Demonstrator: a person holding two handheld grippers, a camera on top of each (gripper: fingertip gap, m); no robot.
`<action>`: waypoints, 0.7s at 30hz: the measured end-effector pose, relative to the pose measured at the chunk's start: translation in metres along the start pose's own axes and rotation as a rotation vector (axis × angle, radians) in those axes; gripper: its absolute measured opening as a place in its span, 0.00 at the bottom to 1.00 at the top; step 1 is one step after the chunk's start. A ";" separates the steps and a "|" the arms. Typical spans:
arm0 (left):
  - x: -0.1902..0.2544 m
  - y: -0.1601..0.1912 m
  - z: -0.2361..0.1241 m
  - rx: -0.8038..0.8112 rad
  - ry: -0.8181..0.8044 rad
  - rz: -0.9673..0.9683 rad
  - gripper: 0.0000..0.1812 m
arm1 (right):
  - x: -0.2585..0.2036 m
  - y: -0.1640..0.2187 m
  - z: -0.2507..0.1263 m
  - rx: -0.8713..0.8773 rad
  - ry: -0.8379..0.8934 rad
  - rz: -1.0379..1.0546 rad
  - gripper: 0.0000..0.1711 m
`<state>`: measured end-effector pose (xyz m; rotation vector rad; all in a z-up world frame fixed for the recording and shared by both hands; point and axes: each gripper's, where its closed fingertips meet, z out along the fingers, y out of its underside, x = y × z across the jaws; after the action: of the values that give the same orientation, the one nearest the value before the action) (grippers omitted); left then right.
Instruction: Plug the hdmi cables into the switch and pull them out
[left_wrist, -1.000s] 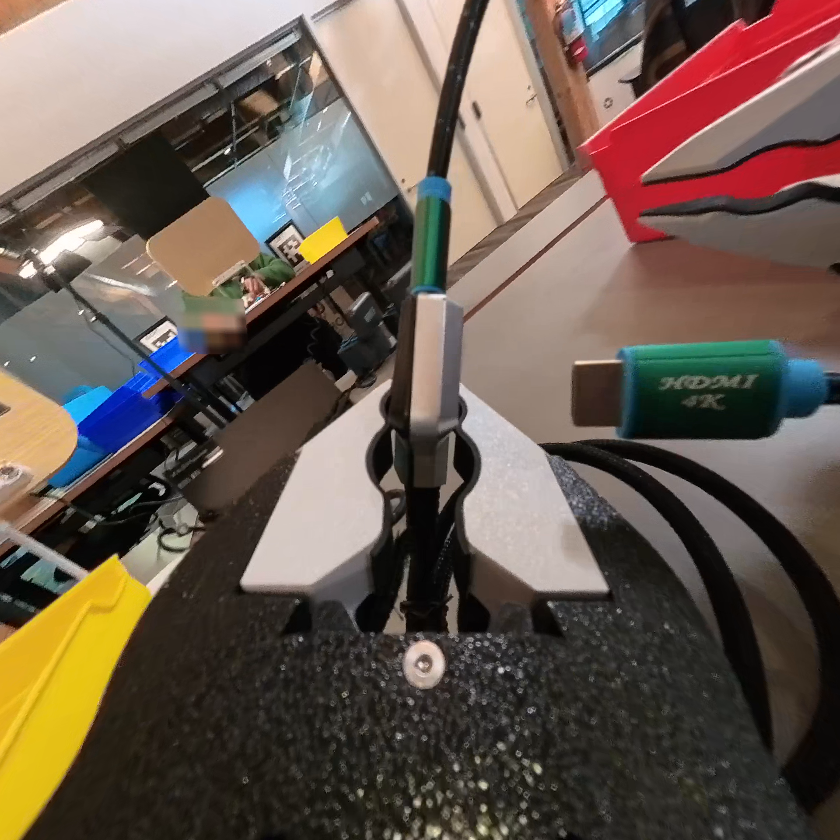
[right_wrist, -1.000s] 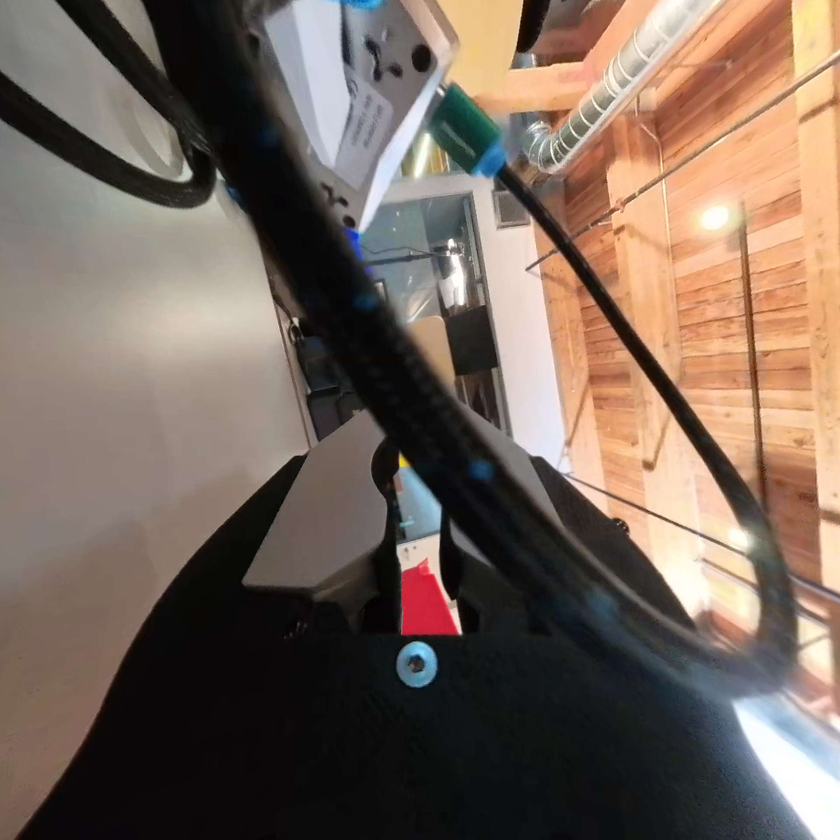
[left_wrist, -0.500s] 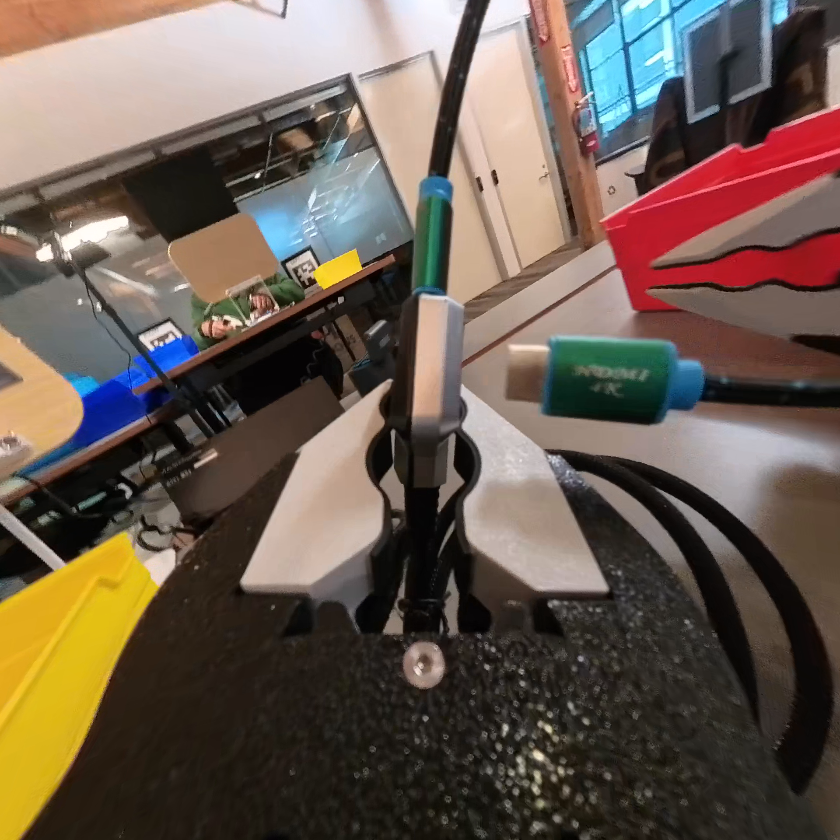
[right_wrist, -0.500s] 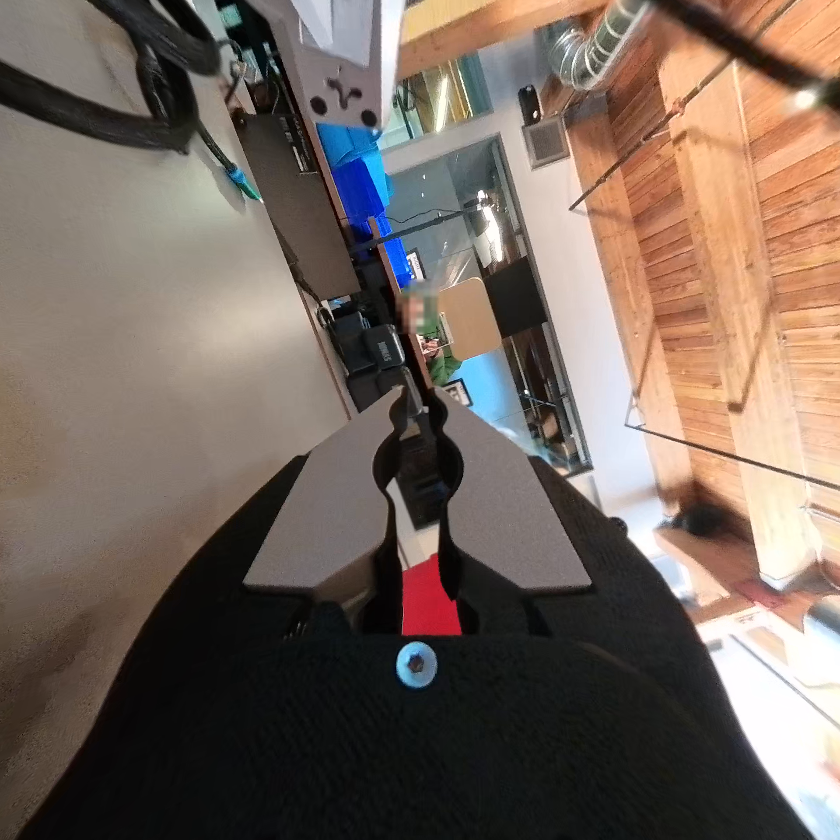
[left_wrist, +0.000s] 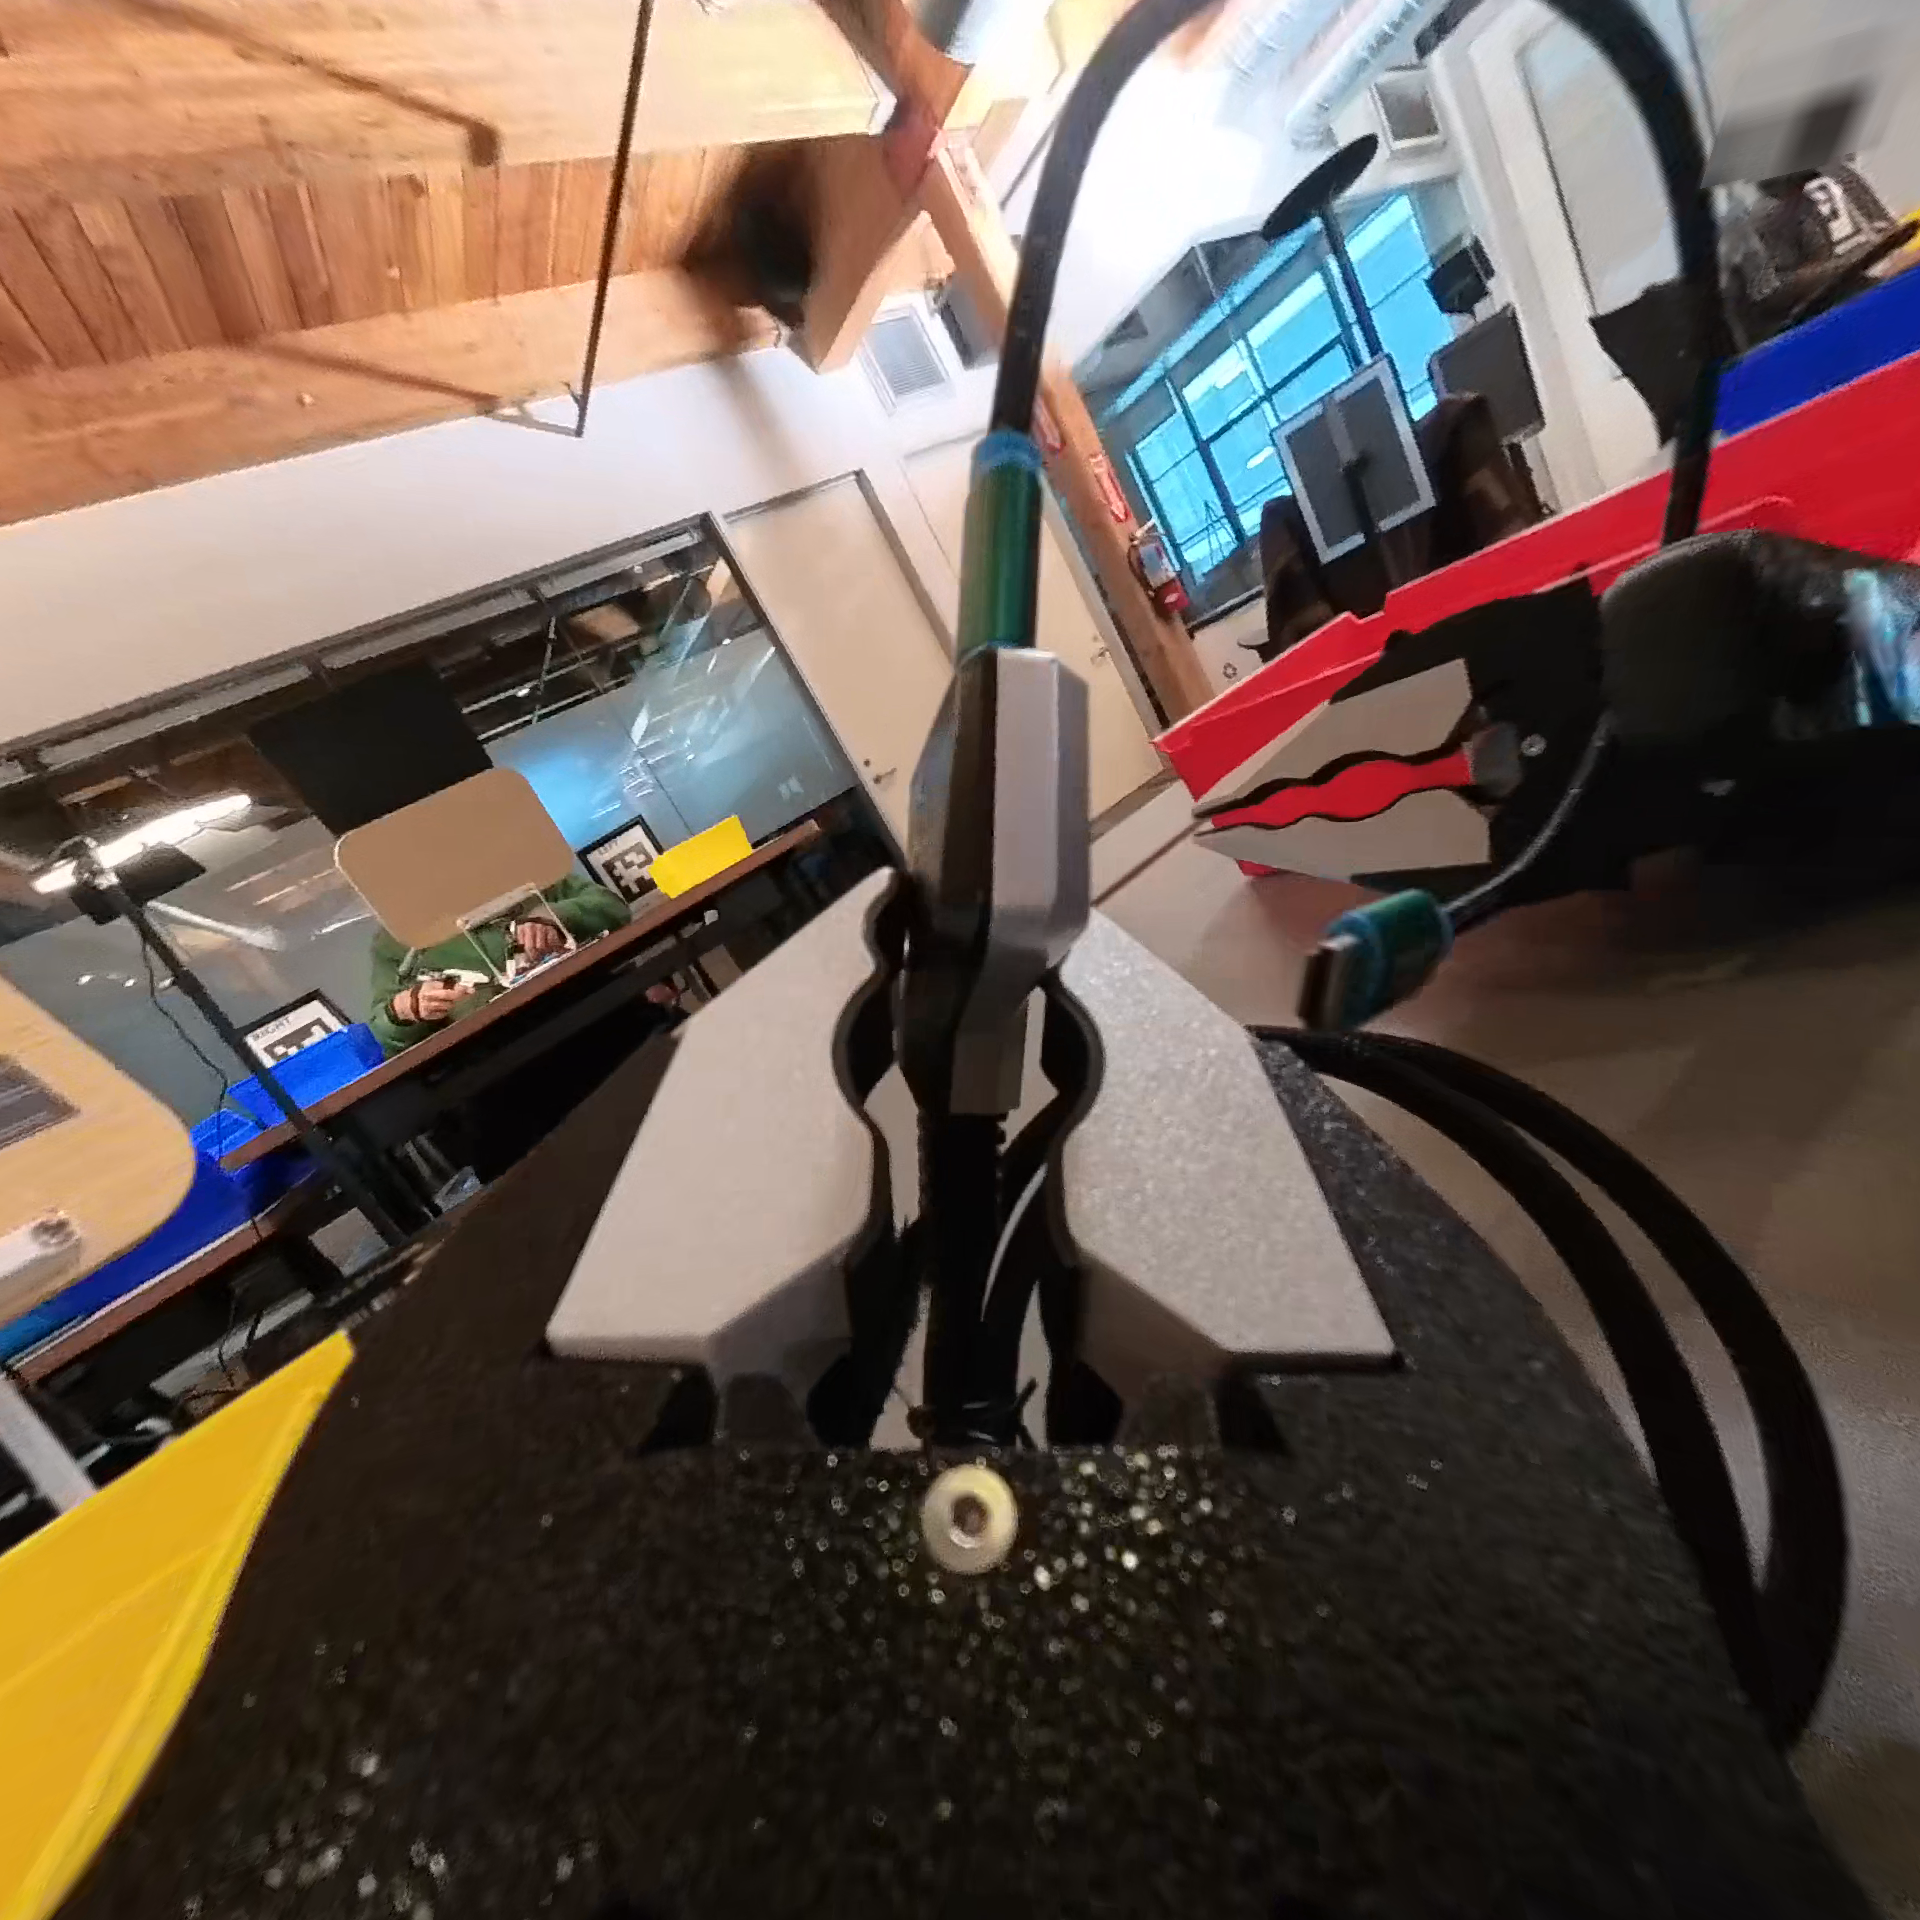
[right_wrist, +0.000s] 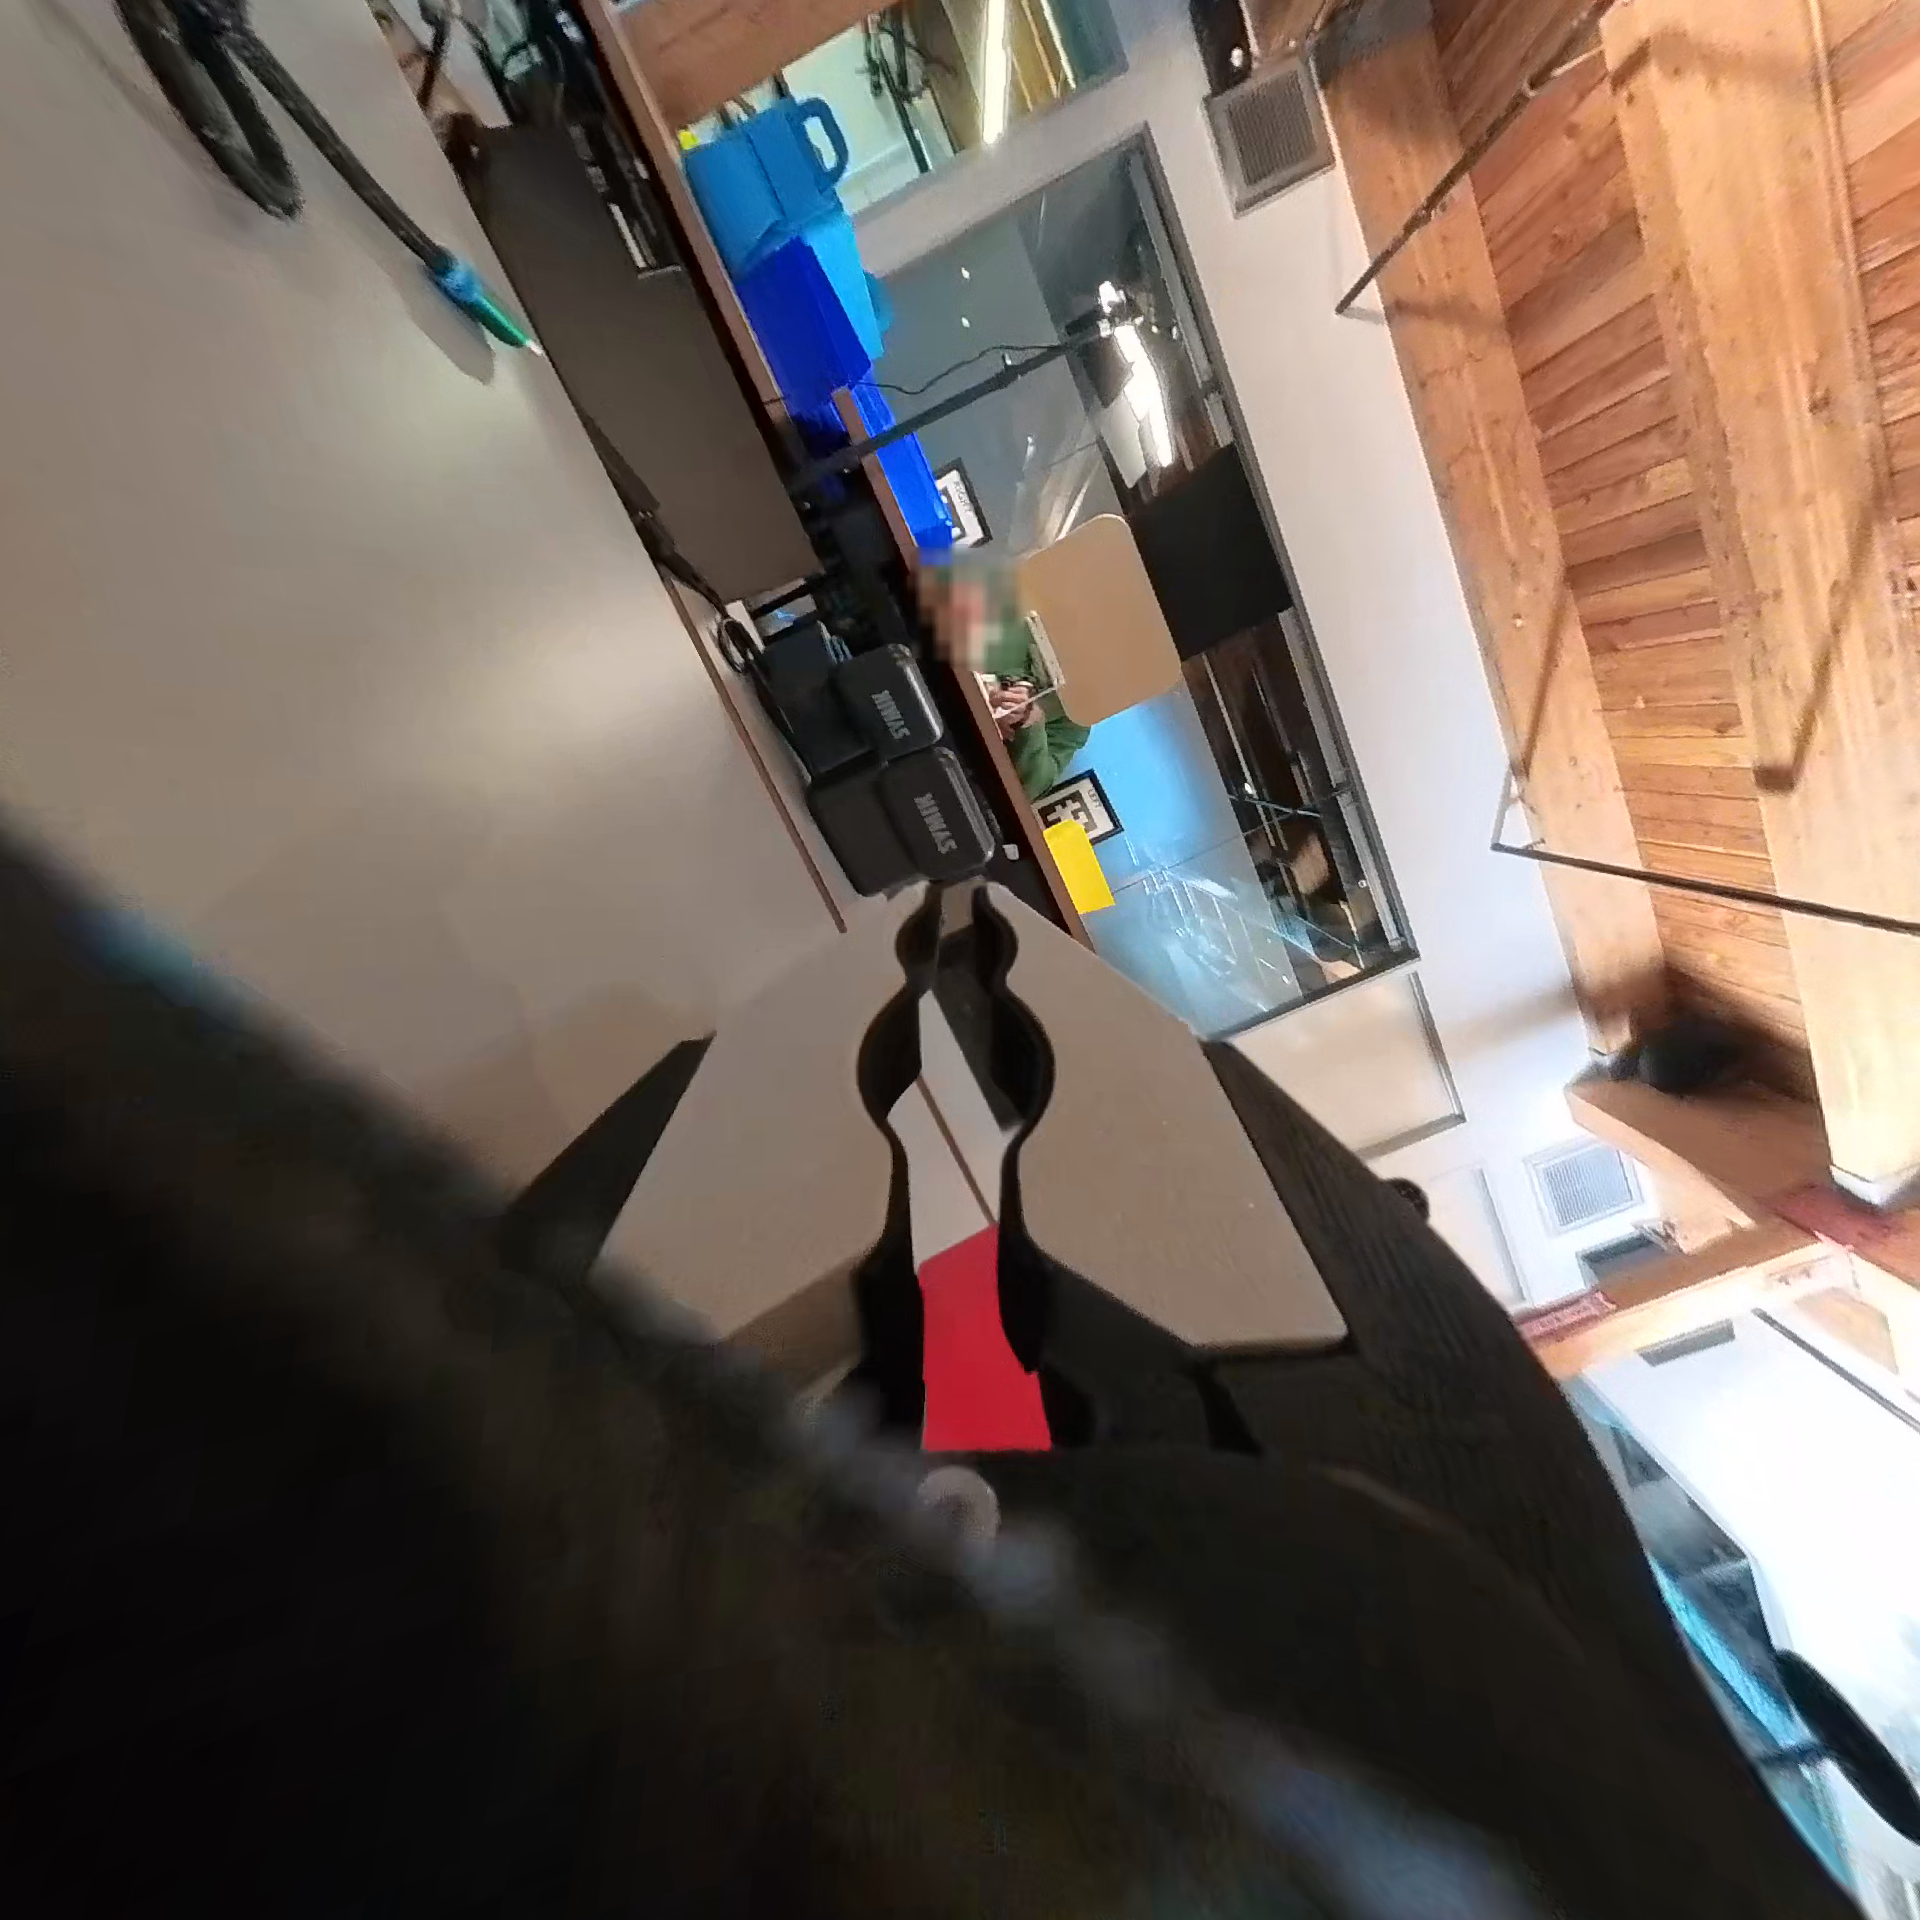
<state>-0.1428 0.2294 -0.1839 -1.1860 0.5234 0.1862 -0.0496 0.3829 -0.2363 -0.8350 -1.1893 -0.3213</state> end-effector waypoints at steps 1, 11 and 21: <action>-0.003 0.000 0.000 0.000 -0.010 -0.014 0.11 | 0.003 0.001 0.001 -0.004 0.015 0.015 0.02; -0.035 -0.005 -0.007 0.029 -0.100 -0.002 0.11 | 0.029 -0.005 0.027 0.062 0.079 0.437 0.15; -0.048 -0.021 -0.016 0.094 -0.125 0.087 0.13 | 0.015 -0.018 0.105 0.083 0.070 0.539 0.16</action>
<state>-0.1805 0.2131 -0.1471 -1.0538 0.4691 0.3051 -0.1273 0.4494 -0.2025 -1.0249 -0.8646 0.1380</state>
